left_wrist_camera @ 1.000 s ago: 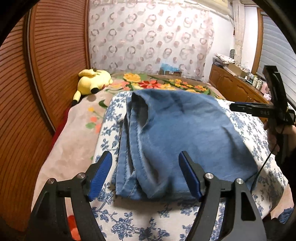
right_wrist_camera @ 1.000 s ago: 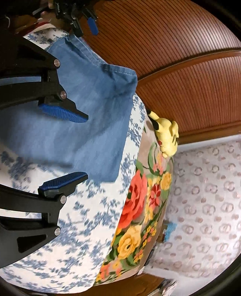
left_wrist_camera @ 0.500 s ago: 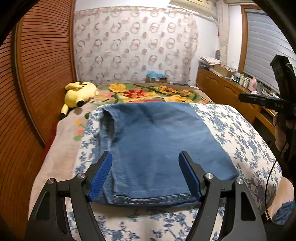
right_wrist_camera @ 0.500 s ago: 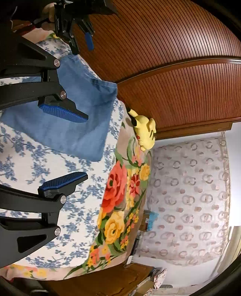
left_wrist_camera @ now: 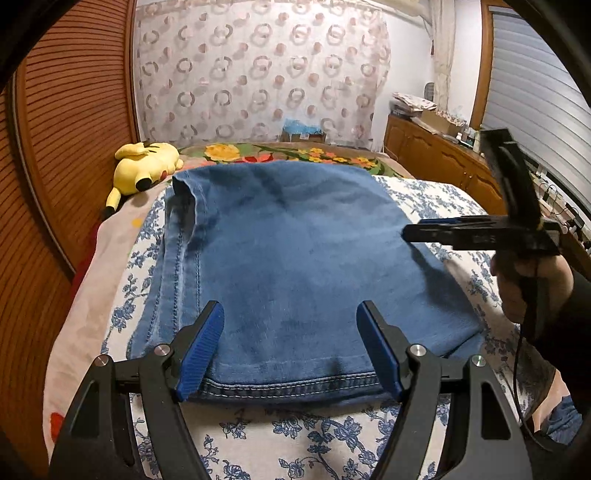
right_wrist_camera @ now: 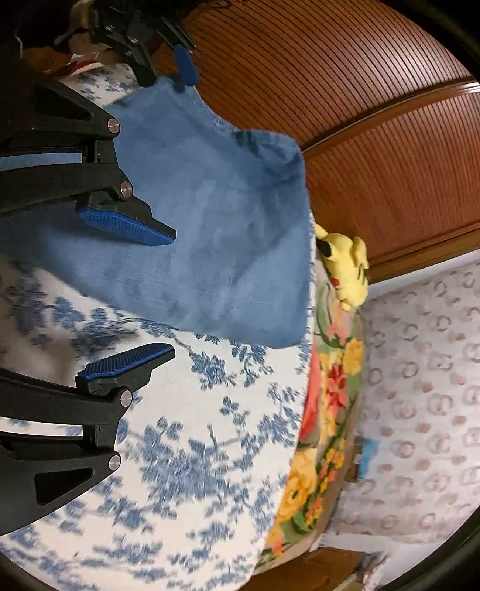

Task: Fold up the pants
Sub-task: 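Grasp the jeans hem with the right tool and fold it toward the waistband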

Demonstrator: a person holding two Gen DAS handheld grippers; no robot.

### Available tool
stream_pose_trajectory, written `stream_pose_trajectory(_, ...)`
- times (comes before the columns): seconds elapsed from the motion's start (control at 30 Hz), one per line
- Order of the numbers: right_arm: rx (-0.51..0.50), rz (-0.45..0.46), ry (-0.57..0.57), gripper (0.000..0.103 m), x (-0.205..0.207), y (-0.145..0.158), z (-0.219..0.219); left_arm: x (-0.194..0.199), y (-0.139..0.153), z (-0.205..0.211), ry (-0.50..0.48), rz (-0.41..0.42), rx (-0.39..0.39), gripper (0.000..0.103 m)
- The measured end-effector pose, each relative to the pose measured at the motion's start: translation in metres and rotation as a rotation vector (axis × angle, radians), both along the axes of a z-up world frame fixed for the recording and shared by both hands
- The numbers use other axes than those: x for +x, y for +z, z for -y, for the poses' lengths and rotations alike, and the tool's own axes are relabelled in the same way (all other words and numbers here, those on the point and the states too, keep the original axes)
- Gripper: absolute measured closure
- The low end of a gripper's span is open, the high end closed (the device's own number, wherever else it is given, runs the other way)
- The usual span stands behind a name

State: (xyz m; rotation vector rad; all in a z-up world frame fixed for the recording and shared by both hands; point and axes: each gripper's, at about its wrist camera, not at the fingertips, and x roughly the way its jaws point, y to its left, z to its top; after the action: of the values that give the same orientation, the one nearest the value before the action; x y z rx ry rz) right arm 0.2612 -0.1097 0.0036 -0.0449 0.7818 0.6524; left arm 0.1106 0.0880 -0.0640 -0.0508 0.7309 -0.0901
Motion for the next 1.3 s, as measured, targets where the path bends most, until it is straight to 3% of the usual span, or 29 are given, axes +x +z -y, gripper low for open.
stream_pose_trajectory(0.33, 0.038, -0.056, 0.035, 0.049, 0.034, -0.01, -0.013, 0.006, -0.005, -0.003, 0.012, -0.017, 0.006, 0.028)
stream_pose_trajectory(0.43, 0.048, -0.054, 0.052, 0.064, 0.036, -0.017, -0.016, 0.009, -0.004, -0.003, 0.015, -0.021, 0.008, 0.028)
stream_pose_trajectory(0.47, 0.057, -0.056, 0.057, 0.083, 0.036, -0.019, -0.018, 0.01, -0.004, -0.002, 0.016, -0.023, 0.009, 0.028)
stream_pose_trajectory(0.5, 0.076, -0.041, 0.052, 0.089, 0.035, -0.015, -0.016, 0.011, -0.003, -0.001, 0.016, -0.024, 0.012, 0.028)
stream_pose_trajectory(0.67, 0.157, 0.077, 0.071, 0.091, 0.011, 0.026, -0.009, 0.014, 0.006, 0.003, 0.013, -0.011, 0.018, 0.028)
stream_pose_trajectory(0.87, 0.153, 0.179, 0.051, 0.091, 0.003, 0.066, 0.014, 0.022, 0.022, 0.017, -0.013, 0.025, 0.025, 0.028)
stream_pose_trajectory(1.1, 0.065, 0.19, -0.119, 0.091, 0.023, 0.065, 0.094, 0.046, 0.03, 0.053, -0.097, 0.04, 0.033, 0.028)
stream_pose_trajectory(1.3, 0.038, 0.101, -0.191, 0.089, 0.045, 0.036, 0.144, 0.076, 0.03, 0.094, -0.177, 0.032, 0.025, 0.028)
